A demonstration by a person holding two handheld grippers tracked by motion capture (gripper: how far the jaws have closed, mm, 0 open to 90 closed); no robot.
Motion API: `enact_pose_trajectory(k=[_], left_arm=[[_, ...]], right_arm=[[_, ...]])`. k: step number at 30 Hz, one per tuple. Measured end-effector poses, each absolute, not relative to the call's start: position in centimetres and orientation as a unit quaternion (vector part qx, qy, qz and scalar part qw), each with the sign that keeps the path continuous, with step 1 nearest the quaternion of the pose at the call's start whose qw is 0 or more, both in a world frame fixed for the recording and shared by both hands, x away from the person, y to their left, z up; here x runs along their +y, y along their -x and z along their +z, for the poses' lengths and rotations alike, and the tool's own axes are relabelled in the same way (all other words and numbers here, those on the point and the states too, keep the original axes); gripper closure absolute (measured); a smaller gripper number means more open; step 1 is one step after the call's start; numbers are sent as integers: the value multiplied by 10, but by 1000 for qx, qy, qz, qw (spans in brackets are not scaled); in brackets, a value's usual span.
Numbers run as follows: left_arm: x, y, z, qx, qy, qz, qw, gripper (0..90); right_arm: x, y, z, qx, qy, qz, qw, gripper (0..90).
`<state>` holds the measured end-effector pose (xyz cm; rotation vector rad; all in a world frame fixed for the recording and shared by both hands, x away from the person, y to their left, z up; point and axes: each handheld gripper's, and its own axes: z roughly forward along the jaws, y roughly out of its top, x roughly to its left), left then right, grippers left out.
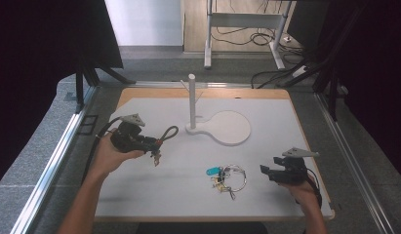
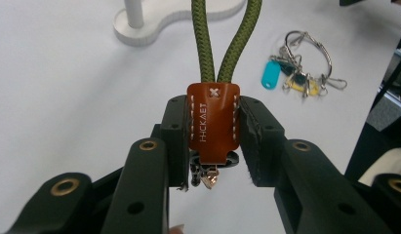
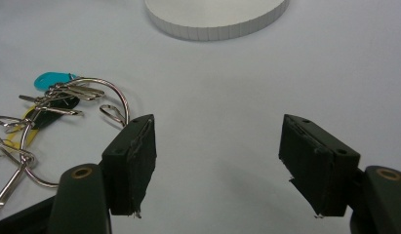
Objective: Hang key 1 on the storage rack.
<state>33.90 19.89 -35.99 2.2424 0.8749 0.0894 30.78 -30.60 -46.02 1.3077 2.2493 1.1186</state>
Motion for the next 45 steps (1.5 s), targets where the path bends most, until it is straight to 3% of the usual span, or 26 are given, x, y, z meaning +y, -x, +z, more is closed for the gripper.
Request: enact_pose_trajectory(k=[45], left_arm=[[190,-388,-311,349,-856,44,379,668]], right_arm=[[-308,-308,-467,789,-460,383,141,305]])
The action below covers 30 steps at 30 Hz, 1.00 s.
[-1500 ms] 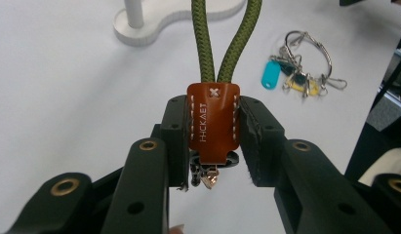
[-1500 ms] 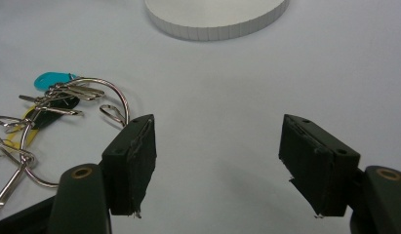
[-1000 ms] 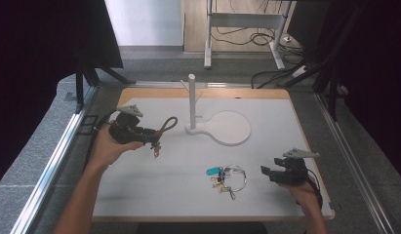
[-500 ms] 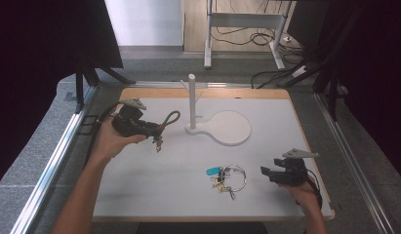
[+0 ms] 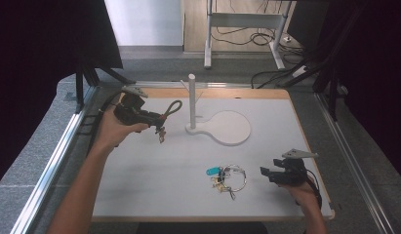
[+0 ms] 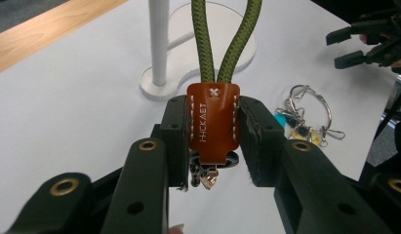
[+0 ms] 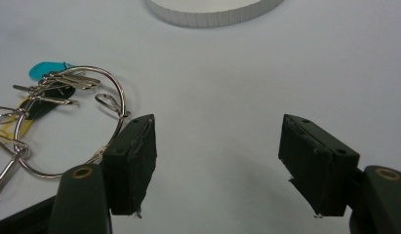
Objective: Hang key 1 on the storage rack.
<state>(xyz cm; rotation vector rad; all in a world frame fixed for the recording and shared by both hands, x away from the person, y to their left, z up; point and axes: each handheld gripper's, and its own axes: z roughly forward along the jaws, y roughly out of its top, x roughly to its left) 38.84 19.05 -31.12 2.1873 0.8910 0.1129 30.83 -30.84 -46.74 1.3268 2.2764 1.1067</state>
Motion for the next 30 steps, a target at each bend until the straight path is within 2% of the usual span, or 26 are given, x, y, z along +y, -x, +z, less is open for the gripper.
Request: enact_pose_trajectory(k=[30], left_arm=[[185,-432,-308,370,-854,32,364,667]], right_arm=[[-306,-309,-470,792,-456,379,144,311]])
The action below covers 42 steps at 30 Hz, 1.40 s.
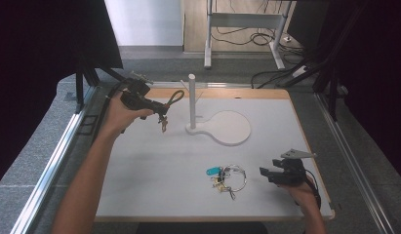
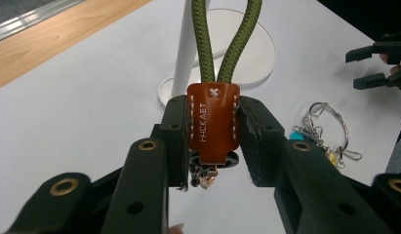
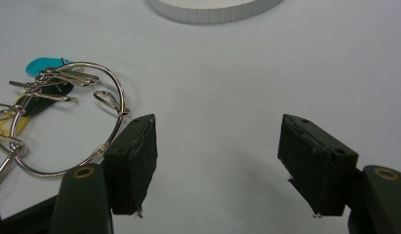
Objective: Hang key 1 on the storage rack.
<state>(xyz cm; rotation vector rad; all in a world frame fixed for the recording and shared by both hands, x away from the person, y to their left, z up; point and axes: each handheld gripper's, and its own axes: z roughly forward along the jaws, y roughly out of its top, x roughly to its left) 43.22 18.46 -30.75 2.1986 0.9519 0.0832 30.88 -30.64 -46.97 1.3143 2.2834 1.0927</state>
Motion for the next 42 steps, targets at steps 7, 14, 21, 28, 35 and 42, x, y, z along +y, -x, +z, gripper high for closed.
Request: enact_pose_trajectory(k=[7,14,21,28,35,42], left_arm=[[188,-443,-309,378,-849,32,367,667],[193,-454,-308,387,-840,28,380,668],[193,-465,-301,393,-835,29,384,667],[191,-477,-298,396,-839,28,372,667],[188,-491,-300,400,-841,22,365,667],[183,-499,-303,403,-841,18,361,667]], right_arm=[[-306,-309,-471,793,-457,376,142,311],[-306,-310,-472,794,-459,374,140,311],[-308,-310,-472,792,-460,376,140,311],[-308,-310,-472,793,-459,375,138,311],[-308,-310,-472,793,-461,374,136,312],[-306,-311,-474,796,-458,373,135,312]])
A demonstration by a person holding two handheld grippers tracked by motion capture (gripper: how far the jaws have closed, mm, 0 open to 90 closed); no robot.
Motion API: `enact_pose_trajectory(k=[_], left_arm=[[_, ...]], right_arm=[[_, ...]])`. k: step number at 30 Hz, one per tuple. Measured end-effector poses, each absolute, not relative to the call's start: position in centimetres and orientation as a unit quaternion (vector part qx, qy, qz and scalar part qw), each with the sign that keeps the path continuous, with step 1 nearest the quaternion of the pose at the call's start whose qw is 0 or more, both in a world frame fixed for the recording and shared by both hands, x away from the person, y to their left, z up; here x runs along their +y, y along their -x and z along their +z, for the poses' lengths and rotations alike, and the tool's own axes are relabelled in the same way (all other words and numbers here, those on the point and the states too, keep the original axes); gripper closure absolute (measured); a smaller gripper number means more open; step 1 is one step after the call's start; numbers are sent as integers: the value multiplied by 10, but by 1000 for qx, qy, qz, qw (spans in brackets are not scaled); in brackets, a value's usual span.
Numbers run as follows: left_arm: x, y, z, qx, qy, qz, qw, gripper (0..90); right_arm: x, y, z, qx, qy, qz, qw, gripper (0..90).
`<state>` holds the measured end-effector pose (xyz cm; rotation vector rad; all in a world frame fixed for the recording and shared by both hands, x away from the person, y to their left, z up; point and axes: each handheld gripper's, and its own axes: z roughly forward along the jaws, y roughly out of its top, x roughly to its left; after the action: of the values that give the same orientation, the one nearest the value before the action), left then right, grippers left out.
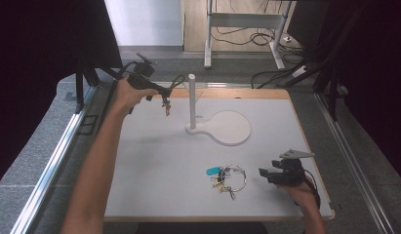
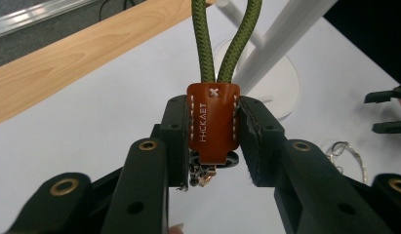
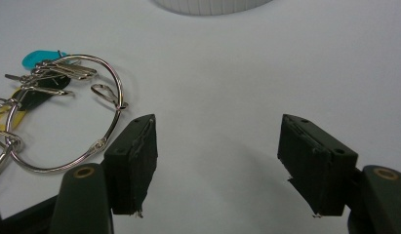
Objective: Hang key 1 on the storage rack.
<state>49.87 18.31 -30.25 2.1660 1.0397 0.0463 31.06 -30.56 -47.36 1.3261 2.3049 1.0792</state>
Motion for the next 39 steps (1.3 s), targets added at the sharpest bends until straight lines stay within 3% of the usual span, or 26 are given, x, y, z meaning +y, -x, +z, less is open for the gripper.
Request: enact_pose_trajectory(k=[34,36,39], left_arm=[[156,-497,-341,389,-862,-4,327,661],[153,-496,-343,390,-862,1,323,655],[150,-492,-343,394,-865,26,310,575]], right_arm=[[-307,-312,-474,796,-460,369,137,312],[-307,-312,-474,796,-460,369,137,312],[-307,-311,-474,796,-459,369,137,312]])
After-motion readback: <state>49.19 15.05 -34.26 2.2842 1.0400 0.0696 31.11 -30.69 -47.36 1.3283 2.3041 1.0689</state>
